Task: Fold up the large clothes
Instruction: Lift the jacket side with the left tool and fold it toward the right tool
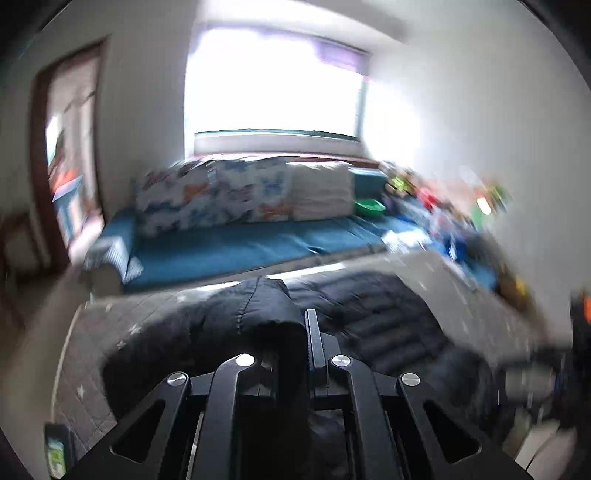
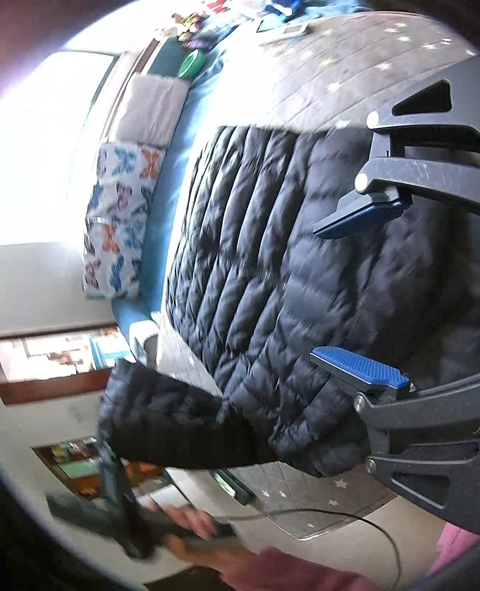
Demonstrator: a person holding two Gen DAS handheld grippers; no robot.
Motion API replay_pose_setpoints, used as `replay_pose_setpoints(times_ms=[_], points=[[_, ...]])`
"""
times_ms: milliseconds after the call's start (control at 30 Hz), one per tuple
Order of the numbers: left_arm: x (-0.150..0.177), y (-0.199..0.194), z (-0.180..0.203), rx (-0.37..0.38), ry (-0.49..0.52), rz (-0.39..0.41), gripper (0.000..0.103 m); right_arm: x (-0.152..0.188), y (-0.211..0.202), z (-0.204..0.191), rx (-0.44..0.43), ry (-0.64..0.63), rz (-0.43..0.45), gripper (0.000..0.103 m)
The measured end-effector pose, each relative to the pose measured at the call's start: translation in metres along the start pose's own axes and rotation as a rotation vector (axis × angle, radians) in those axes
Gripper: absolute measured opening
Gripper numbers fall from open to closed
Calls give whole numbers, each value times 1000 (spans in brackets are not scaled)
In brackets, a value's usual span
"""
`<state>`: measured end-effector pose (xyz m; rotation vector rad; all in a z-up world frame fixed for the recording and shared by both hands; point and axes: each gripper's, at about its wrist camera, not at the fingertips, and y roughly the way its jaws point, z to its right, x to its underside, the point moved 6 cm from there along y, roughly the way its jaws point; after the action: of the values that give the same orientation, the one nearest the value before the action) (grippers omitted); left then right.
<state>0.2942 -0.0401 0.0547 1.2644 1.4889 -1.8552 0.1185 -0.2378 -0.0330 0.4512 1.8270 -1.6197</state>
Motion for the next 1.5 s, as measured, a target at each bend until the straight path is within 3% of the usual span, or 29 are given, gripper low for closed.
replay_pose_setpoints(times_ms=[100,233,300,367,400,467,533,667,767,1067,1200,1267,1367,1500], points=[[40,-3,85,11,208,-19,13,15,-14,19,31,36,17,67],[110,16,169,63,364,-125,42,35,-25,46,62,110,18,66],[142,28,192,81,410,-186,53,45,-30,57,73,144,14,66],[172,38,208,103,432,-230,57,54,-33,67,92,173,8,66],[183,42,218,110,454,-248,66,57,-34,70,100,181,3,66],[192,42,224,104,460,-229,75,64,-35,77,118,198,-7,66],[195,40,223,130,436,-217,83,69,-37,81,125,205,-7,66],[184,30,205,164,333,-189,86,70,-38,87,131,216,-3,66],[166,18,177,177,230,-169,99,68,-40,90,128,216,4,66],[127,3,57,223,-186,-158,103,59,-40,83,111,192,24,66],[120,28,17,377,-399,-203,103,57,-43,80,109,188,33,66],[118,40,13,409,-451,-204,103,58,-46,81,113,190,39,67],[100,35,26,437,-407,-142,103,59,-54,85,135,193,52,66],[74,18,93,536,-223,-76,103,60,-67,96,167,214,81,66]])
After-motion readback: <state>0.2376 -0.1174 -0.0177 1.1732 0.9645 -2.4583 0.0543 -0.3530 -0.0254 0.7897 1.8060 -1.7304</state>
